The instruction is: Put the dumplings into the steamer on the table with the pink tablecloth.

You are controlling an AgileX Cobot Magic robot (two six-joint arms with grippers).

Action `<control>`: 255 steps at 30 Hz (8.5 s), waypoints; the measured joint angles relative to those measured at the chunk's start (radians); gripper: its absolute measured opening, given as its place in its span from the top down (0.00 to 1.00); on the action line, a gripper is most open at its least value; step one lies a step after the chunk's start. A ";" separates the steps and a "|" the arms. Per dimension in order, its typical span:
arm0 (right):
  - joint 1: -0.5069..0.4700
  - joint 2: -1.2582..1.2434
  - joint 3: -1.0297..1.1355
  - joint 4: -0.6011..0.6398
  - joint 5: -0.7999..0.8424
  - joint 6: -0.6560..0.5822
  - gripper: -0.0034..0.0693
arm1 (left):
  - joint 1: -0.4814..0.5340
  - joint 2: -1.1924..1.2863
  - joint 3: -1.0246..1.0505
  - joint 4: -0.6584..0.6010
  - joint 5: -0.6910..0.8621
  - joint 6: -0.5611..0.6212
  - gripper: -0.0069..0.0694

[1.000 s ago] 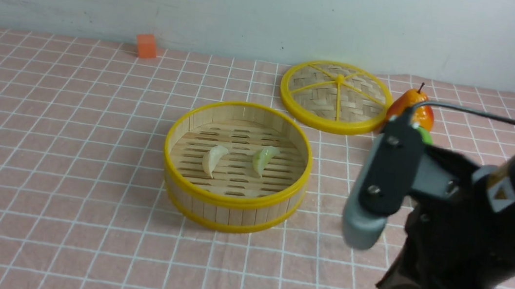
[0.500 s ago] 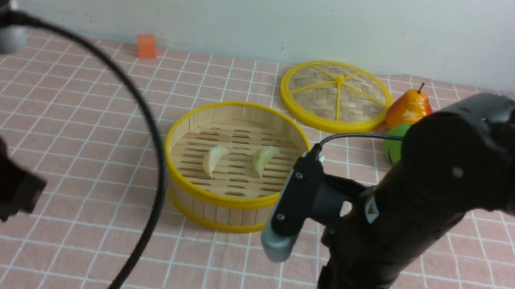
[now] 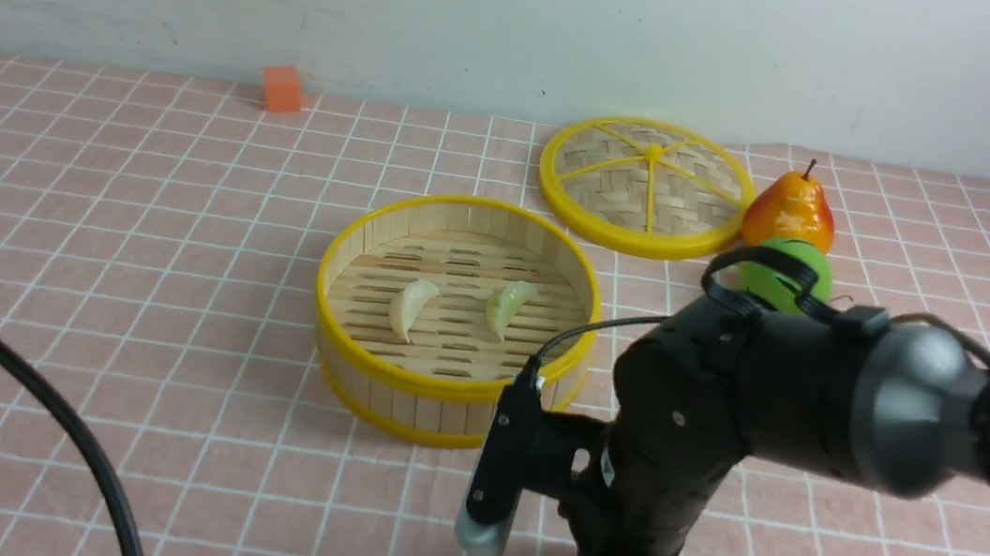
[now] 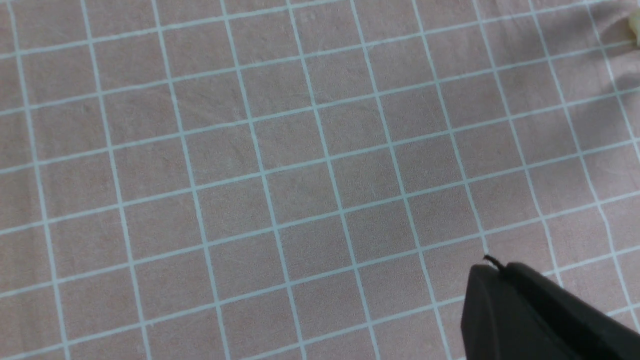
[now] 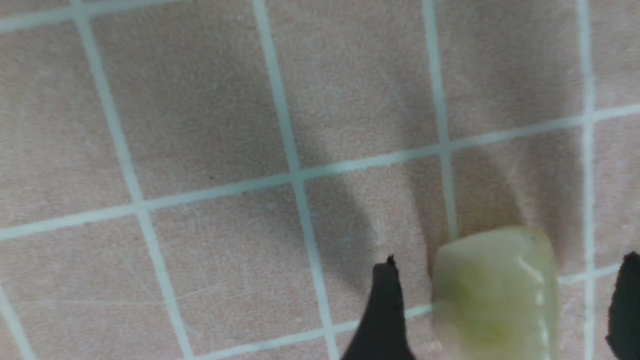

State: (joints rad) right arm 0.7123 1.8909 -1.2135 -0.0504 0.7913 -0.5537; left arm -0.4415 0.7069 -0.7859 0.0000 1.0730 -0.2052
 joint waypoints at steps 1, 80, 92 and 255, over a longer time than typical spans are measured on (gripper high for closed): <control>0.000 0.016 0.000 -0.012 0.000 0.000 0.26 | 0.000 -0.001 0.000 0.000 -0.006 0.000 0.93; -0.343 0.100 -0.459 0.128 0.415 -0.096 0.36 | 0.000 -0.001 0.000 0.022 -0.117 0.000 0.89; -0.343 0.265 -0.459 0.040 0.274 -0.223 0.37 | 0.000 -0.001 0.000 0.022 -0.118 0.000 0.88; -0.739 -1.901 1.229 0.078 -0.404 0.649 0.97 | 0.000 -0.572 0.298 0.029 -0.245 -0.078 0.75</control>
State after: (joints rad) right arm -0.0272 -0.0099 0.0152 0.0275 0.3874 0.0949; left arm -0.4415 0.1353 -0.4881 0.0286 0.8283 -0.2832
